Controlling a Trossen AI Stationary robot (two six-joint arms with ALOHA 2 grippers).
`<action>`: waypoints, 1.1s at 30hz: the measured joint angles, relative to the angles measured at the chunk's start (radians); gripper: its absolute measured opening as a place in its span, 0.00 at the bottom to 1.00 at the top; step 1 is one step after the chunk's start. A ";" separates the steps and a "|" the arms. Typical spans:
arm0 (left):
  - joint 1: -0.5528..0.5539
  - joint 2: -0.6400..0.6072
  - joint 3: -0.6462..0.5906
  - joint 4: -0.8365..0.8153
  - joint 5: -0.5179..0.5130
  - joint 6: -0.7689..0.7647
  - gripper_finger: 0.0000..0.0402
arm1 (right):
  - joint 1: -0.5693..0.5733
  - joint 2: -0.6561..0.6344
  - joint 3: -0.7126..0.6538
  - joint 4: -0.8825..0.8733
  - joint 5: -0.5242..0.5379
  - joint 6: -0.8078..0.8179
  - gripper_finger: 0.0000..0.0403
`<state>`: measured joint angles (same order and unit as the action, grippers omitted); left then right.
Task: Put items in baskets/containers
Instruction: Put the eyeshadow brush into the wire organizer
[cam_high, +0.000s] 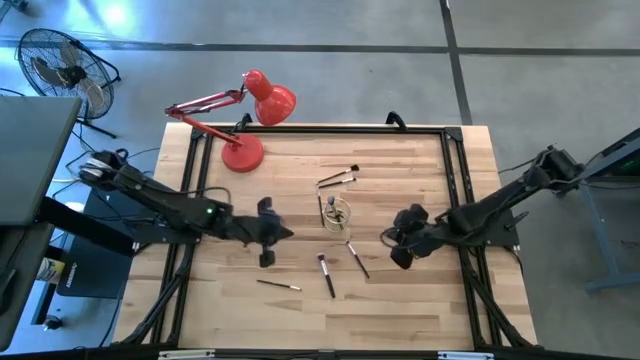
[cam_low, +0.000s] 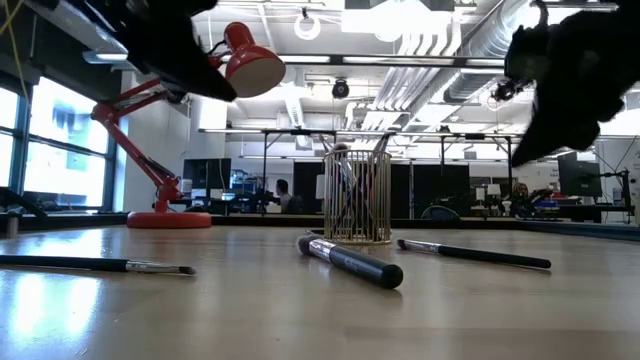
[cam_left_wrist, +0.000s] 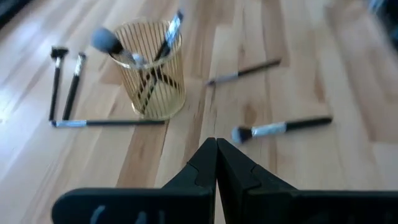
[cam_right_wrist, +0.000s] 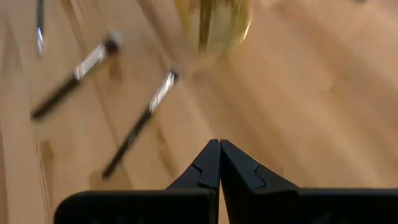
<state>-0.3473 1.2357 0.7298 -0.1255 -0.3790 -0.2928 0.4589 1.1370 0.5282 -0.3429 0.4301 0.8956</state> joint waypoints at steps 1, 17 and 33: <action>0.000 0.027 0.044 -0.056 0.002 -0.001 0.00 | 0.003 0.023 0.000 0.000 -0.028 0.019 0.01; -0.068 0.411 0.626 -0.563 0.078 -0.031 0.00 | 0.075 0.225 0.000 0.024 -0.104 0.114 0.01; -0.206 0.643 0.746 -0.624 0.178 -0.257 0.01 | 0.074 0.225 0.000 0.026 -0.089 0.091 0.00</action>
<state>-0.5531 1.8787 1.4758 -0.7495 -0.2010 -0.5497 0.5331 1.3624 0.5282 -0.3172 0.3412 0.9863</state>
